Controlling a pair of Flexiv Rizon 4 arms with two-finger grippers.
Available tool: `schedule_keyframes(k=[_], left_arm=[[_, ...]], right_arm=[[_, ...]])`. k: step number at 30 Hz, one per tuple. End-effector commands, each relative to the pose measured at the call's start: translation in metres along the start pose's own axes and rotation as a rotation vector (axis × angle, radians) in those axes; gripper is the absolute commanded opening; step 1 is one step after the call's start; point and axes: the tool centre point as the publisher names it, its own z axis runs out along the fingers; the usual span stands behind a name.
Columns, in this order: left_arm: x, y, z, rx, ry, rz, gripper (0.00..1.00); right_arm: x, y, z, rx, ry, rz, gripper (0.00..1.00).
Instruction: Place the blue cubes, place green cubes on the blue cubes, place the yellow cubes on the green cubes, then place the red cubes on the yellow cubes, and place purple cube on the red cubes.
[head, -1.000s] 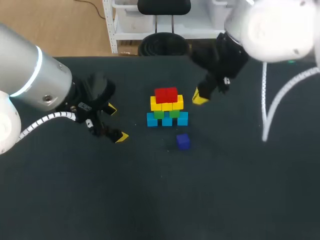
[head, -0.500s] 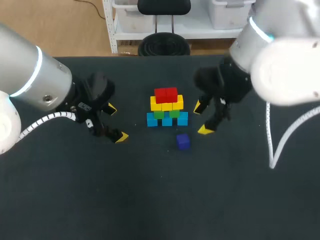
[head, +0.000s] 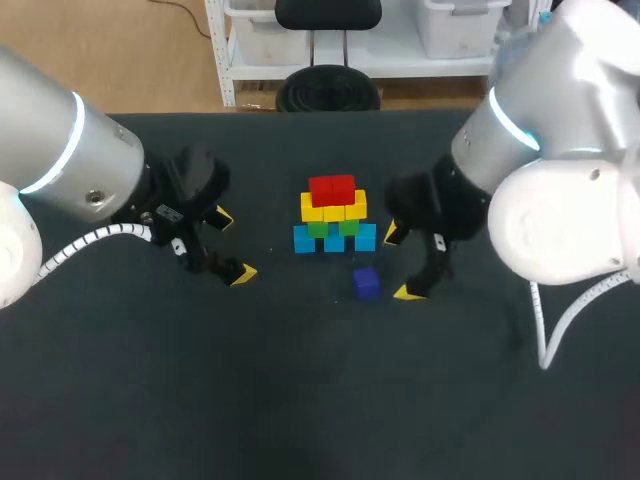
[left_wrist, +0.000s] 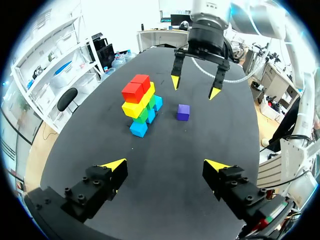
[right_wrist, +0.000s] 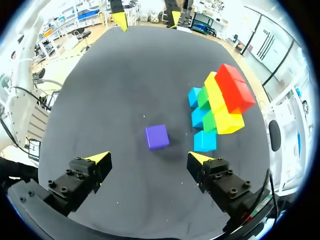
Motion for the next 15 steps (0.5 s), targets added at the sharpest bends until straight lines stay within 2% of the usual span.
schedule_keyframes(k=[1, 15], left_arm=[[0.000, 0.000, 0.000, -0.003, 0.001, -0.001, 1.00], [0.000, 0.000, 0.000, -0.003, 0.001, -0.001, 1.00]], right_arm=[[-0.001, -0.002, 0.004, -0.021, -0.007, -0.016, 1.00], [-0.011, -0.014, 0.019, -0.068, -0.004, -0.041, 0.97]])
